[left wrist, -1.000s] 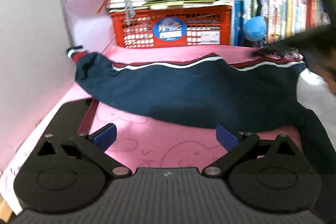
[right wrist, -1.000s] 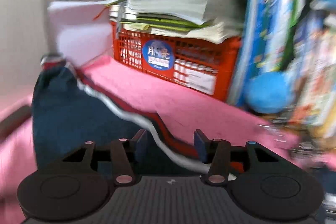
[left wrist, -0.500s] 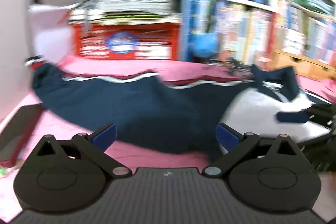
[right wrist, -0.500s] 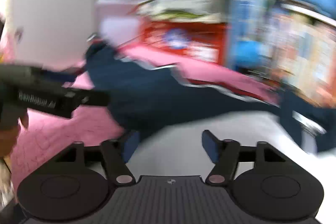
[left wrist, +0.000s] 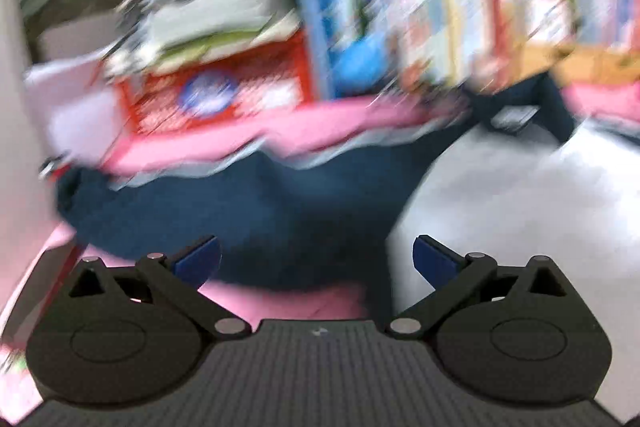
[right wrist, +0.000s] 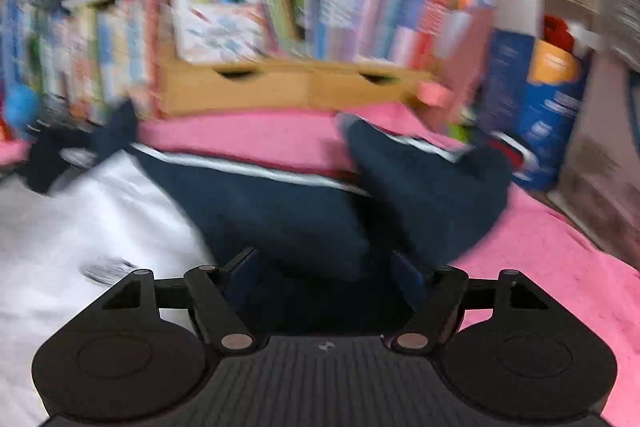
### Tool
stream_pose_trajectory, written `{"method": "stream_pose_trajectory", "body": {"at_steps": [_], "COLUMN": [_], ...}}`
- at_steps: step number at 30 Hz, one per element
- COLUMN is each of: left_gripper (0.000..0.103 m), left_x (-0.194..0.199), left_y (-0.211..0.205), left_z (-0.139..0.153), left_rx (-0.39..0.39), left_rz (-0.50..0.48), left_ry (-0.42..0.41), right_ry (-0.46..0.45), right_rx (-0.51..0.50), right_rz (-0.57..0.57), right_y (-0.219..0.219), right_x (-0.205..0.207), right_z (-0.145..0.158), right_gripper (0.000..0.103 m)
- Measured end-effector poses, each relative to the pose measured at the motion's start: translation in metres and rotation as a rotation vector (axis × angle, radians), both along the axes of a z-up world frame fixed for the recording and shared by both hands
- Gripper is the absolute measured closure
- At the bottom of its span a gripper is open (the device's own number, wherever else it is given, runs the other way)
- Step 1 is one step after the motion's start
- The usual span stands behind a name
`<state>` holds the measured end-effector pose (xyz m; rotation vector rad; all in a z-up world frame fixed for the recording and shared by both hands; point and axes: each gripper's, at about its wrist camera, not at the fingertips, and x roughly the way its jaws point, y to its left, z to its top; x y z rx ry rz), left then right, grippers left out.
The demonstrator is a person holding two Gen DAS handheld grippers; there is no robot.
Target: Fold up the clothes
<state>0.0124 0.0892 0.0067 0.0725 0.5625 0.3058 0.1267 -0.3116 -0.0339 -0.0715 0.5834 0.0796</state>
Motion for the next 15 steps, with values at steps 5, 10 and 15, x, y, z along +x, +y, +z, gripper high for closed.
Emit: {"method": "stream_pose_trajectory", "body": {"at_steps": [5,10,15], "left_gripper": [0.000,0.000,0.000], "left_x": [0.064,0.139,0.195], "left_y": [-0.042,-0.059,-0.047], "left_z": [0.003,-0.027,-0.043], "left_rx": [0.027,0.136,0.085], "left_rz": [-0.201,-0.211,-0.192], "left_ry": [0.019,0.125,0.142], "right_ry": [0.025,0.062,0.098], "right_rx": [0.024,0.013,0.001], "right_rz": [0.248,0.217,0.185], "right_y": [0.078,0.115,0.152], "right_x": [0.020,0.080,0.140], "right_z": [0.002,-0.016,-0.033], "right_gripper": [0.031,0.051,0.041]}}
